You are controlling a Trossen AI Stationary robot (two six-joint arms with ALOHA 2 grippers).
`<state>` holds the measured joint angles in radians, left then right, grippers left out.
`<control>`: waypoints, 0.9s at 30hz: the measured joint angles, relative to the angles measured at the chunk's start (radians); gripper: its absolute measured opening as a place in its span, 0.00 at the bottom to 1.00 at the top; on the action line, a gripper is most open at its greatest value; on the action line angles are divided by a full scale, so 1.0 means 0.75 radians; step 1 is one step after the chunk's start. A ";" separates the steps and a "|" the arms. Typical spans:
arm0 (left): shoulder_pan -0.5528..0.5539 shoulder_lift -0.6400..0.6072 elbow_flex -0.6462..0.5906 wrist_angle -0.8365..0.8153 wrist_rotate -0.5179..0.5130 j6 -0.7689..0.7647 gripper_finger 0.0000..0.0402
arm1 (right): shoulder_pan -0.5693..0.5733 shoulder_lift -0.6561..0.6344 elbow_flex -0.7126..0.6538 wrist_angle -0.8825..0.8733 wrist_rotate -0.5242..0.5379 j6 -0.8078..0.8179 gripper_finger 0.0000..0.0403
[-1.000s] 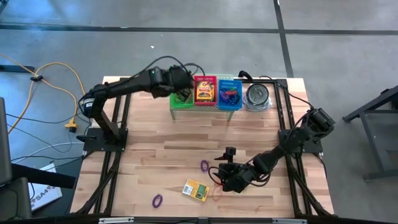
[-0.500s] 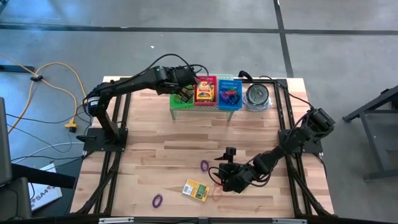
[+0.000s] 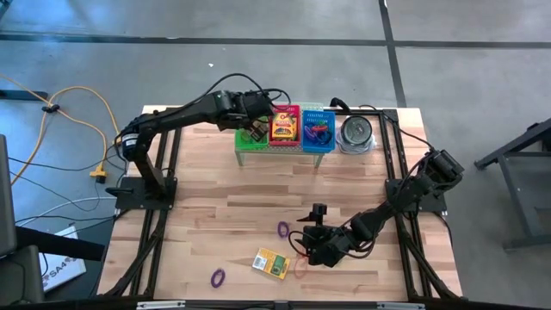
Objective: Pick & Place Office Desk Supplies
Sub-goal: Put the orange rubber band into the green bin on the shelf, then put the yellow crayon box into the red bin on the shelf
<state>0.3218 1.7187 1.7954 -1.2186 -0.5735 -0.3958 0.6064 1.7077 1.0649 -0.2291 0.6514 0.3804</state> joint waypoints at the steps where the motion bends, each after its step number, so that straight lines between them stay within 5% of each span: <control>1: 0.000 0.000 0.000 0.000 0.000 0.000 0.06 | 0.000 0.000 0.000 0.000 0.000 0.000 0.68; 14: -0.012 0.000 0.000 0.000 -0.013 0.053 0.40 | 0.000 0.000 0.000 0.000 0.000 0.000 0.68; 27: -0.107 -0.048 0.002 -0.038 0.128 0.188 0.44 | -0.001 0.000 0.000 -0.005 0.003 0.000 0.68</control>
<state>0.2412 1.6831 1.7969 -1.2473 -0.4778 -0.2550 0.6058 1.7077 1.0649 -0.2325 0.6535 0.3801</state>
